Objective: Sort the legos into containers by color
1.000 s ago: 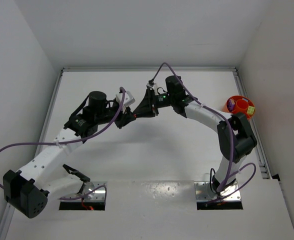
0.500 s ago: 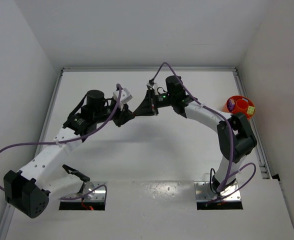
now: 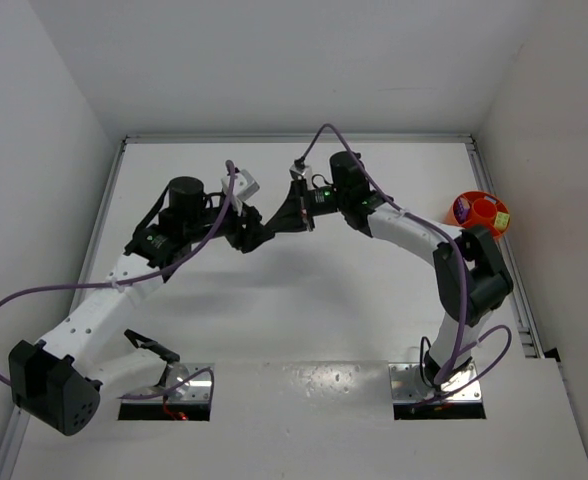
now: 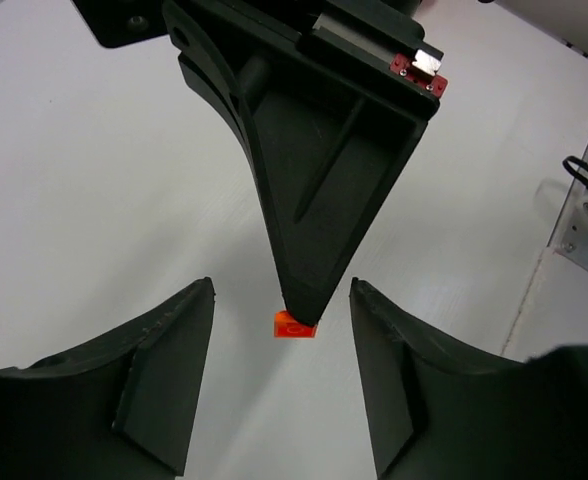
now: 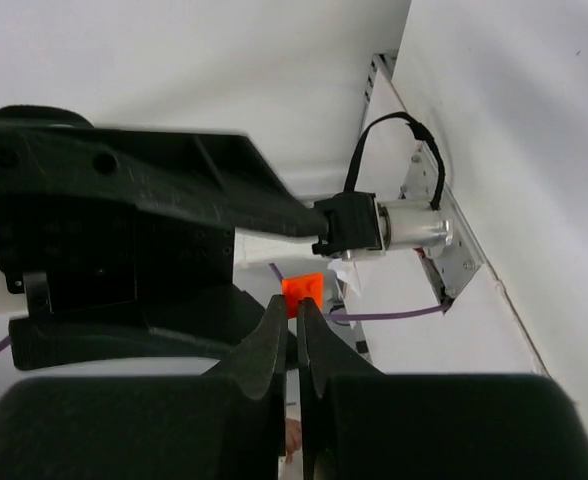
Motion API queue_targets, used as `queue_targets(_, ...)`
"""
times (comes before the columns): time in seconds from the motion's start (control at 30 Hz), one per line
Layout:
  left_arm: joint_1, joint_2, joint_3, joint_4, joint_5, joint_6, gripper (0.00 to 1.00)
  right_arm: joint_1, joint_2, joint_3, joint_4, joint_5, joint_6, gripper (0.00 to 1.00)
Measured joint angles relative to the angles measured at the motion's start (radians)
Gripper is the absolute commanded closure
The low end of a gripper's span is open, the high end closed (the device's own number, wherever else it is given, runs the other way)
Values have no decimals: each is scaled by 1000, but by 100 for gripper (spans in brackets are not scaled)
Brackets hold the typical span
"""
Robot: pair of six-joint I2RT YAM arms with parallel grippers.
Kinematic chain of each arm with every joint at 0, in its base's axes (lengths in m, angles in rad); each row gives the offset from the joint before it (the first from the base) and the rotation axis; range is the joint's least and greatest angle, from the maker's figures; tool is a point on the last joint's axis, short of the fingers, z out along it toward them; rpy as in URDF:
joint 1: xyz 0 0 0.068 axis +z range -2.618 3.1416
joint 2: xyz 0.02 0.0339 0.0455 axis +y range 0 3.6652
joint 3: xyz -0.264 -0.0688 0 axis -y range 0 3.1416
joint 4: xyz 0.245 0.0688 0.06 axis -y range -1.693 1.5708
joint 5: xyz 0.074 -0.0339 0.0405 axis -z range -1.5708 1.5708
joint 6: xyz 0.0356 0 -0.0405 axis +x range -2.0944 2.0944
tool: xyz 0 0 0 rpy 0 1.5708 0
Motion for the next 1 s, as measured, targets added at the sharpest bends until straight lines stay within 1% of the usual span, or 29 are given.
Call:
queue_targets(0.07,0,0,0,8,6,0,21,1,1,0,4,-11,-2,100)
queue_targets(0.1,0,0,0,9,9,3,18,0,1,0,4,-14,-3,100)
queue_targets(0.13,0,-2,-2,8,11,3,1,-3,2,1,4,-16,-7,100)
queue_targets(0.27,0,-27,-21,-8,-1,13,0,-32,6,8,-5,-18,-37,100)
queue_targets(0.33,0,-45,-22,-29,-36,4,0,-58,7,10,-34,-17,-74,100)
queue_targets(0.47,0,-56,-10,-83,-147,-60,0,-136,7,13,-139,-14,-180,100)
queue_targets(0.53,1,-29,27,-144,-204,-80,0,-196,6,16,-220,-11,-275,100)
queue_targets(0.63,2,52,103,-203,-248,-80,0,-302,-1,43,-395,12,-432,100)
queue_targets(0.7,4,87,114,-222,-272,-81,0,-379,-6,81,-524,40,-566,100)
queue_targets(0.8,6,115,115,-257,-306,-80,0,-504,-7,199,-756,97,-784,100)
queue_targets(0.9,8,154,136,-297,-333,-60,0,-621,-8,323,-944,143,-976,100)
queue_targets(1.0,8,225,195,-334,-349,-39,0,-747,-6,434,-1105,172,-1127,100)
